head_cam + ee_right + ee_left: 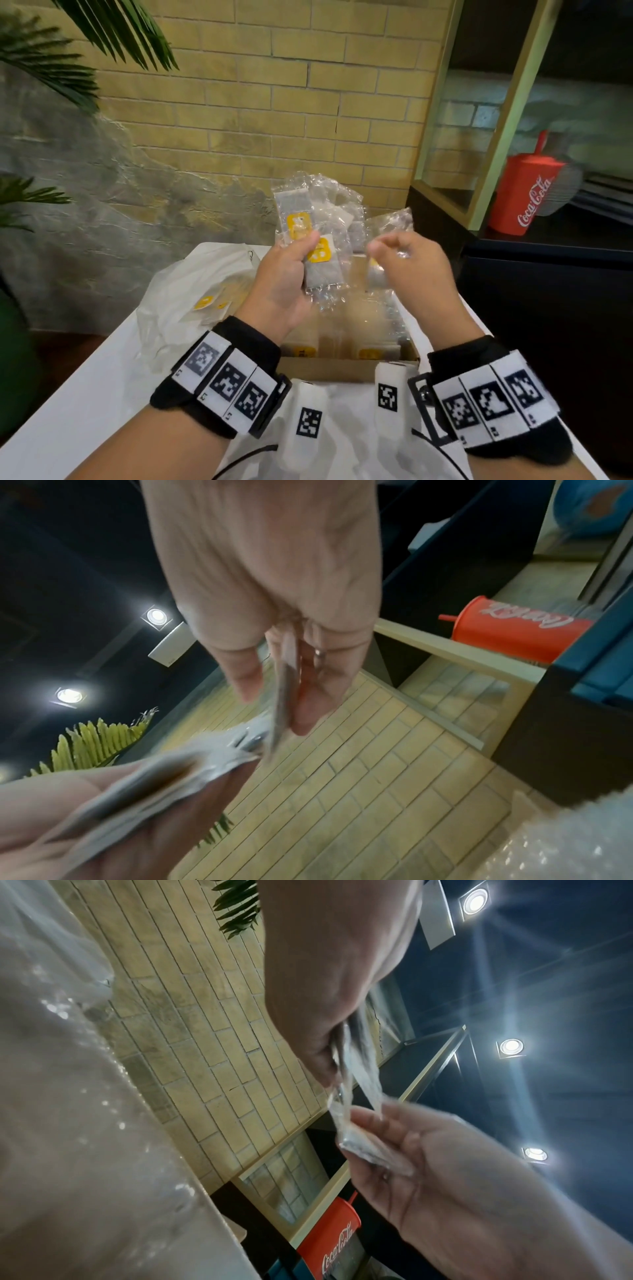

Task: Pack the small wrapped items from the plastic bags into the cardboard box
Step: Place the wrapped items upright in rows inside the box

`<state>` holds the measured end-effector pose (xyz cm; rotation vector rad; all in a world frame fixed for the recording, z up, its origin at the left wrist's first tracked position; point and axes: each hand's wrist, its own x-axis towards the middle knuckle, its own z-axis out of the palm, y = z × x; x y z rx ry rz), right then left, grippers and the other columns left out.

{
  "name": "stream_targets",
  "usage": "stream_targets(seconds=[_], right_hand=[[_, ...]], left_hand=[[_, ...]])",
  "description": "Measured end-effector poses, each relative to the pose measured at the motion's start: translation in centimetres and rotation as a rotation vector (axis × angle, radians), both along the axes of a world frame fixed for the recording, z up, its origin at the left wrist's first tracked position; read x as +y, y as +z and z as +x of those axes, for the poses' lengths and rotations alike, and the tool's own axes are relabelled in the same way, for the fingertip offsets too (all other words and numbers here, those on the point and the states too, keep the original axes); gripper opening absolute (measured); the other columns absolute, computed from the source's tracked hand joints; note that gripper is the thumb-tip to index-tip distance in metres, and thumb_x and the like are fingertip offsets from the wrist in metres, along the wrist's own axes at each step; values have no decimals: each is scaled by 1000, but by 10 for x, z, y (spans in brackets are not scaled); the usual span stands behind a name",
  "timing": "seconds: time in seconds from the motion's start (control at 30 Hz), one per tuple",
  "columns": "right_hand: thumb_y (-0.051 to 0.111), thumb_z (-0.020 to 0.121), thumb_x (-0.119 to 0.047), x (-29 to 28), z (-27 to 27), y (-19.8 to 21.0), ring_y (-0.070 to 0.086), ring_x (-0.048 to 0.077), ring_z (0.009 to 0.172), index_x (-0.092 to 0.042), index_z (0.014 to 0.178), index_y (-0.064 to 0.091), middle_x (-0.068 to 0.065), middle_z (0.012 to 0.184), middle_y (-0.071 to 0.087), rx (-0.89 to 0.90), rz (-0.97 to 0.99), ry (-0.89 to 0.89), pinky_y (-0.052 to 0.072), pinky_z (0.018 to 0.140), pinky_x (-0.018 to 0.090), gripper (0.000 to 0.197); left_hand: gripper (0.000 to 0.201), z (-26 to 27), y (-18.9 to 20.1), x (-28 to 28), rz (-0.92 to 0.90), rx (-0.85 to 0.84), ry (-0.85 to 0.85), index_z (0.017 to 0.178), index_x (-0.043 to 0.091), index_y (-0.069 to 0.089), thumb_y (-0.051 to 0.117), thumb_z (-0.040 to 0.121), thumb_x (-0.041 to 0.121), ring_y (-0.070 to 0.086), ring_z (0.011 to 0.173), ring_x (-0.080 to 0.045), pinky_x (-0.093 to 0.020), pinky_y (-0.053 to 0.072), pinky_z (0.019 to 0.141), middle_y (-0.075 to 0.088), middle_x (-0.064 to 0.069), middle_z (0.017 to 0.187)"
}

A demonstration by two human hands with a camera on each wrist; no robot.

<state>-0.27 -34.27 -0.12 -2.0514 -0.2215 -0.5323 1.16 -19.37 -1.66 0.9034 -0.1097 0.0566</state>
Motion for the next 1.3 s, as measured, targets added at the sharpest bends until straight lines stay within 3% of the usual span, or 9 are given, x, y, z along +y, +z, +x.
stream_targets(seconds=[0.17,0.4,0.5,0.63,0.8,0.9,1.03,1.17,1.3], right_hand=[[69,67,-59,25,-8,-8,51,11,64,-16,70,54,-5,67,54,44,-114,56,39,55,28,46],[74,75,-38,24,-1,-10,54,21,66,-5,75,57,4,68,58,38,36,102,43,61,32,37],[72,78,-32,21,3,-10,65,31,80,-3,87,64,14,83,69,41,88,120,54,75,47,31],[69,81,-19,14,4,-6,67,25,80,-18,82,63,4,83,69,32,149,120,56,74,43,6],[70,78,-9,-9,7,2,63,18,93,-28,106,49,2,113,60,-29,292,102,57,70,31,39],[70,77,-4,-21,5,10,67,12,88,-19,122,49,-1,102,68,-50,421,128,56,69,29,52],[67,68,-16,-19,-6,17,69,15,76,-11,90,65,3,80,72,43,506,372,57,66,28,22],[63,82,-9,9,-10,5,66,17,77,-9,91,66,7,88,71,194,243,450,55,73,36,9],[64,85,-11,18,-6,-6,68,14,80,-16,89,70,1,86,72,181,115,362,56,75,34,8]], left_hand=[[19,-6,-2,-7,-5,8,8,102,0,58,53,92,15,65,76,-29,-38,56,69,64,-18,85],[58,-13,4,-6,-126,6,-85,131,1,46,59,81,27,62,105,-38,-45,57,78,59,-25,123],[47,-9,4,-5,-150,-9,-89,132,4,47,50,91,26,61,109,-40,-48,56,79,58,-25,125],[36,-5,5,-1,-155,-5,-22,126,4,53,44,97,24,65,104,-33,-50,54,84,64,-21,117],[17,-3,11,6,-143,-5,59,92,10,59,47,97,20,70,64,-16,-38,57,73,73,-3,69],[13,-3,12,10,-166,8,81,91,11,57,48,96,19,68,68,-18,-38,56,75,71,0,60],[13,-3,9,8,-128,3,65,98,11,58,49,96,19,68,69,-19,-39,56,75,72,-1,67],[38,-5,4,-1,-61,18,24,127,3,52,46,96,24,65,100,-33,-43,57,80,64,-20,117],[40,-6,4,-1,-94,5,15,128,-3,50,48,92,15,62,105,-35,-44,55,82,58,-24,123]])
